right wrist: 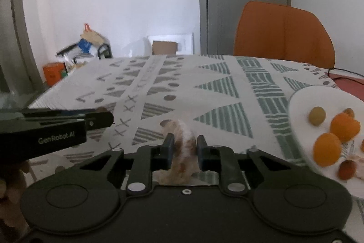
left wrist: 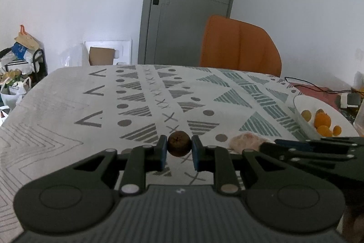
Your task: Organize fruits
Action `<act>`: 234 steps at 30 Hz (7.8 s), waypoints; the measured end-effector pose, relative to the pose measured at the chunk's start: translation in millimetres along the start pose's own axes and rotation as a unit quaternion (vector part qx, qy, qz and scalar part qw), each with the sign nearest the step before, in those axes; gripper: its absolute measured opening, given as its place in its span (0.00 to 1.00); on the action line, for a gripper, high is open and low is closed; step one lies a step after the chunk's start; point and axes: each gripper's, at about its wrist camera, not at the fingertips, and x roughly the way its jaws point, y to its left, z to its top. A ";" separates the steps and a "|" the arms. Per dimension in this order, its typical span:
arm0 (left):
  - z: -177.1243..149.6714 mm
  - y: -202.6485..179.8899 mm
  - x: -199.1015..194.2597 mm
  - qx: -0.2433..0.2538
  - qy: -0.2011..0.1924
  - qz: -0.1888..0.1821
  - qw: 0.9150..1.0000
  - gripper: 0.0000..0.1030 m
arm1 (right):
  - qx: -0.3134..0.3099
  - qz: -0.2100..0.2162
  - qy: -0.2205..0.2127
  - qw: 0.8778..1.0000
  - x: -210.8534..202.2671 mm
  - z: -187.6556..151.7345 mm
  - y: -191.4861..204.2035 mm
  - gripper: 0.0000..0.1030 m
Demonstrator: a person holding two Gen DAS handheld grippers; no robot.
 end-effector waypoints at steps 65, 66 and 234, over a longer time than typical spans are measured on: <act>32.9 -161.9 15.0 0.124 -0.016 -0.078 0.989 0.21 | 0.110 -0.075 -0.096 0.986 -63.3 -15.6 -154.4 0.39; 33.1 -164.8 16.5 0.127 -0.016 -0.080 0.989 0.21 | 0.108 -0.079 -0.098 0.986 -64.0 -16.5 -155.0 0.40; -44.3 -56.8 -175.7 -0.002 -0.020 0.087 0.996 0.97 | 0.043 -0.039 -0.038 0.998 -164.1 -55.8 -38.3 1.00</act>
